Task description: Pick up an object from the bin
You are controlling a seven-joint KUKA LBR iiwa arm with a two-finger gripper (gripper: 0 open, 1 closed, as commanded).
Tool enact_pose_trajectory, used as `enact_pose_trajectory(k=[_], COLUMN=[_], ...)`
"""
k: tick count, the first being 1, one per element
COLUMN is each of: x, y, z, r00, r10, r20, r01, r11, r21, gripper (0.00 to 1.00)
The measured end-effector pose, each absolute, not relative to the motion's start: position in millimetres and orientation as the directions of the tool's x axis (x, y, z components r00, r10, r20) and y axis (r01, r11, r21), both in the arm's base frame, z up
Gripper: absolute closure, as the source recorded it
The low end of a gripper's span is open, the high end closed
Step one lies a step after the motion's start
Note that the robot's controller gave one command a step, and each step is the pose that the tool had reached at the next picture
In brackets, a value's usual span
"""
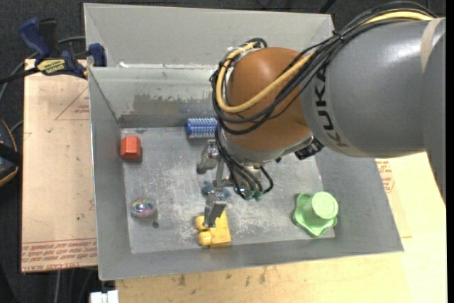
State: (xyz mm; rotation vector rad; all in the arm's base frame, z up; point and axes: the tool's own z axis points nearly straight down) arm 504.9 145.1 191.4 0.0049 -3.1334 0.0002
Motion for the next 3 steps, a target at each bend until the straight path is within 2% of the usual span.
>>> enact_pose_trajectory(k=[1,2,3], x=[493.9,496.2,498.1], y=[110.9,85.5,85.5], z=[105.2,73.9,75.4], r00=[-1.000,-0.989,-0.989], r10=[-0.013,-0.146,-0.145], r20=[0.009,-0.011,-0.019], r01=[-0.013,-0.146,-0.145], r11=[1.000,0.989,0.989], r21=[-0.002,0.005,0.005], gripper=[0.00,0.00,1.00])
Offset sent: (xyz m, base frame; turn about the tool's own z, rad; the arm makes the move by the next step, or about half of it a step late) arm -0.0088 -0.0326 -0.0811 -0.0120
